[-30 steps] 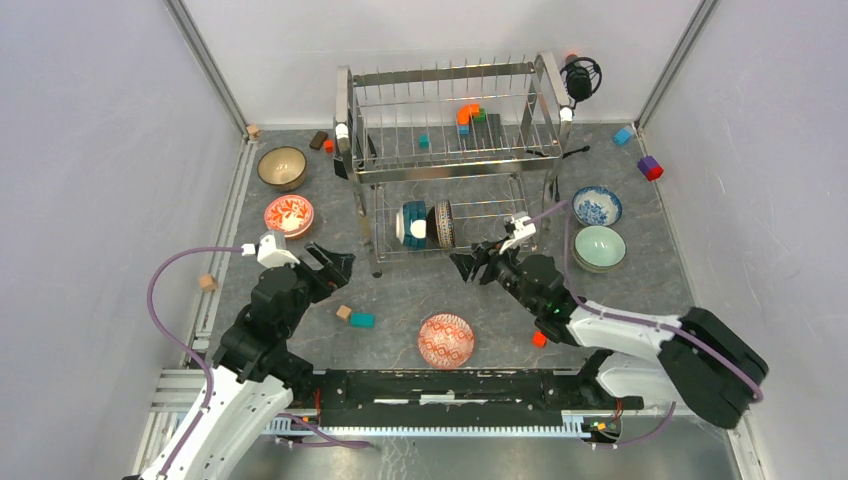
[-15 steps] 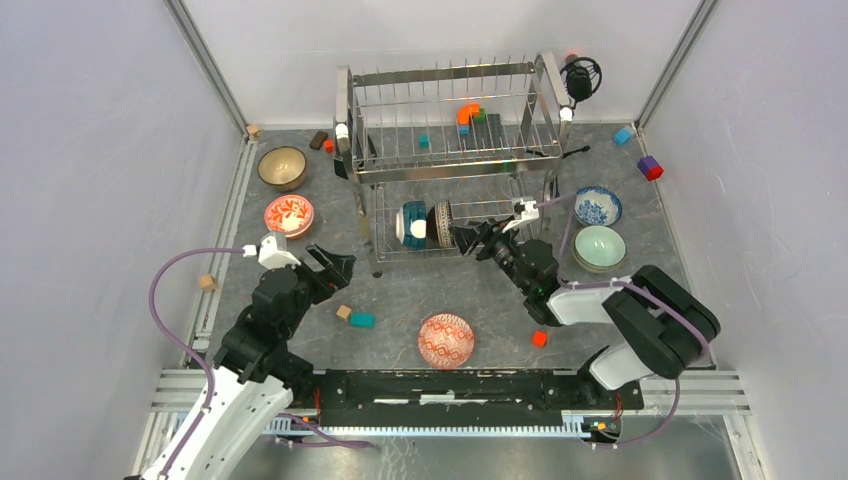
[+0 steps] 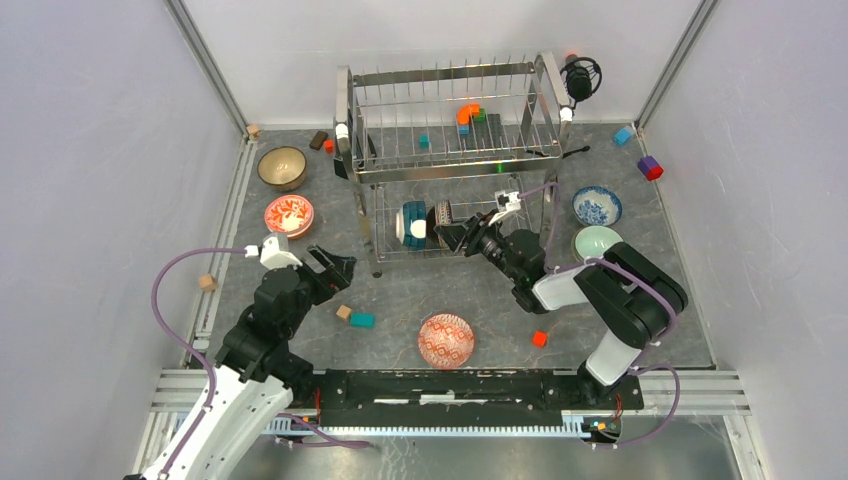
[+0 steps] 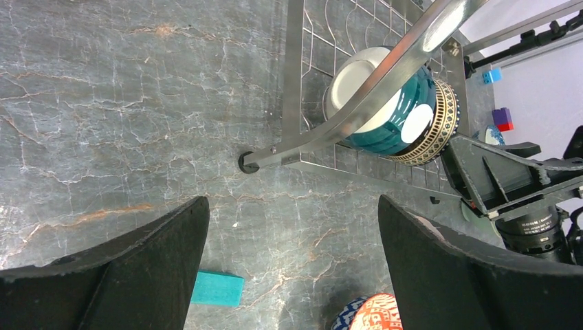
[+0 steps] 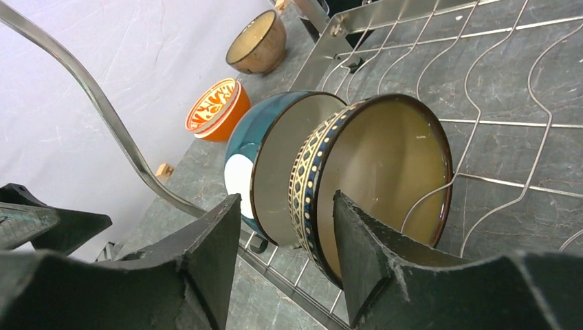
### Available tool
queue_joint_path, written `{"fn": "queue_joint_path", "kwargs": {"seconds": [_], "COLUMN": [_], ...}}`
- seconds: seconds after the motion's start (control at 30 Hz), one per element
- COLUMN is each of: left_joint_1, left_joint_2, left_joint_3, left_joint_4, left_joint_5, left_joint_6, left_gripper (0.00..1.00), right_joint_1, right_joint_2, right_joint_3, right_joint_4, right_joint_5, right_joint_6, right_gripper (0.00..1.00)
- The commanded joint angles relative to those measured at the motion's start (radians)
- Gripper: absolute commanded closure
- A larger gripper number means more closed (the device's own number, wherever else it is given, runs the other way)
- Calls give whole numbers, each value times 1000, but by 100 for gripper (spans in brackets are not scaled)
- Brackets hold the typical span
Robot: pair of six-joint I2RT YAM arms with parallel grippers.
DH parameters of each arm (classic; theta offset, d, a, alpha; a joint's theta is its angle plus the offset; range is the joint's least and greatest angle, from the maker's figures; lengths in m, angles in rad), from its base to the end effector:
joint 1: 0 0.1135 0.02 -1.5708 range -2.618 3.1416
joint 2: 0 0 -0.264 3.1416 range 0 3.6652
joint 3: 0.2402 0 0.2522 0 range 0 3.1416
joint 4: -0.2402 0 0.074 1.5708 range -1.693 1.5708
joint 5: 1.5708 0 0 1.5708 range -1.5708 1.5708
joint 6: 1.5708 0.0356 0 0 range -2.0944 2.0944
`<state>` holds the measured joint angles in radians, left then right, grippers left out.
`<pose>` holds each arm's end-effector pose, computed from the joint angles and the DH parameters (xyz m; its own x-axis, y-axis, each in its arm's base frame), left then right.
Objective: Unload the bowls from the dish rack
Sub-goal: Pick up the bowl from the dish rack.
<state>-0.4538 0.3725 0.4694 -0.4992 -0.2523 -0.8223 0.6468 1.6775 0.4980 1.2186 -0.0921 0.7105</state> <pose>0.1045 -0.0411 0.2505 -0.3993 -0.5947 -0.6978 -0.1094 0.7866 -0.6077 0.2425 0.1872 0.1767 -0.4156 0.5000 -0.7598 -0.5308 0.5450 0.6490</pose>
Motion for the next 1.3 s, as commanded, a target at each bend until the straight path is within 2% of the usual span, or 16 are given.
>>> {"fn": "queue_joint_path", "kwargs": {"seconds": [0.0,0.43,0.9,1.13,1.27], "left_joint_1": [4,3,4,4,3], "left_joint_2": [-2,-3,3,3,1], "left_joint_3": [-3,-8,-9,-7,-5], "left_joint_4": [37,41,44,41,39], "left_joint_5": [14,22,14,10,8], "left_joint_6": [-19,-20,-19,-18,-19], "left_gripper": [3,3,3,3,3], "right_joint_1": [-3,-31,-108,-138,-147], "right_joint_2": [21,94,151,190,179], "right_joint_3": [30,35,5,11,8], "right_joint_4": [54,152,382,574,613], "right_joint_5": [-31,-124,-244,-293,-303], "right_joint_6": [26,128,290,423,461], "right_gripper": [44,70,100,100,100]}}
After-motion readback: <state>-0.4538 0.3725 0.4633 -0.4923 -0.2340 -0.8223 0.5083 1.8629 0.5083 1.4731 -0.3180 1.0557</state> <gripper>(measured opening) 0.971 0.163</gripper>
